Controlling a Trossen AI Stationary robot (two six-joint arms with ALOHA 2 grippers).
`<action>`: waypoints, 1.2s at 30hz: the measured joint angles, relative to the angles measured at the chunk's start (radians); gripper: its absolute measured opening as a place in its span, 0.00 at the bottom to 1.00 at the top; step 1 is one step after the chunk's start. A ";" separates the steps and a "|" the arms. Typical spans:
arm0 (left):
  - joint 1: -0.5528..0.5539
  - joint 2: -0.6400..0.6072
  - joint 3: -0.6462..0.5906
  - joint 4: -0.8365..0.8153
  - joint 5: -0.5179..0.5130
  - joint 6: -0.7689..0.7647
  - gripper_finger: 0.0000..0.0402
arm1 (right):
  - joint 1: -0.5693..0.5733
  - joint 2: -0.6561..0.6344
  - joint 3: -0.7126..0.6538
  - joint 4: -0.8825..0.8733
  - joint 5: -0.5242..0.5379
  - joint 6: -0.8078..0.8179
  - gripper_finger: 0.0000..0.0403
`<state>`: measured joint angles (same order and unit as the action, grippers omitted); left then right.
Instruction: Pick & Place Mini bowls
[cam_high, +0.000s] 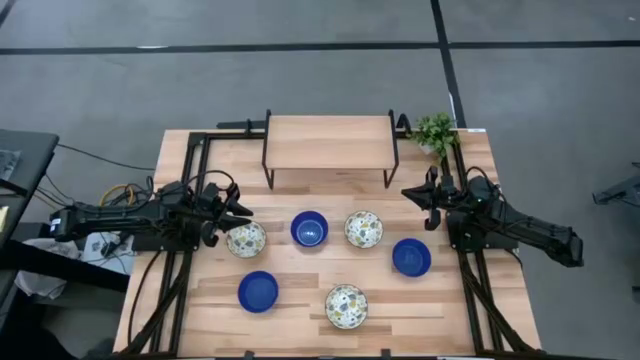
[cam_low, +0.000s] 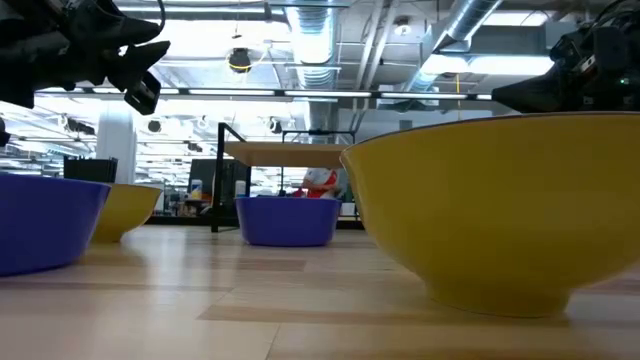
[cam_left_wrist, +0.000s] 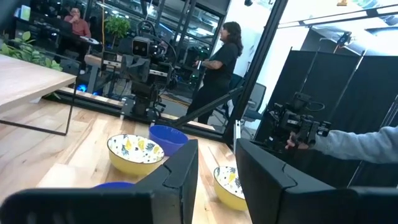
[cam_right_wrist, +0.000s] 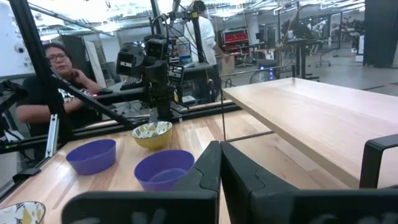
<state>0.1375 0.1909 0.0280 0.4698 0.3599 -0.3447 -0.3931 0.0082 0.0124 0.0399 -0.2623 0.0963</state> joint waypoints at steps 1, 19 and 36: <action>0.000 0.000 0.000 0.000 0.000 0.000 0.26 | 0.000 0.000 0.000 0.000 0.000 0.000 0.00; -0.006 0.384 0.334 -0.287 0.000 0.136 0.26 | 0.000 0.000 0.000 -0.001 0.000 0.000 0.00; -0.092 0.819 0.825 -0.979 -0.015 0.017 0.26 | -0.002 0.000 0.000 -0.002 0.002 0.000 0.00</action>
<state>0.0452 1.0096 0.8526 -0.5088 0.3453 -0.3277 -0.3946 0.0082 0.0124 0.0383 -0.2604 0.0959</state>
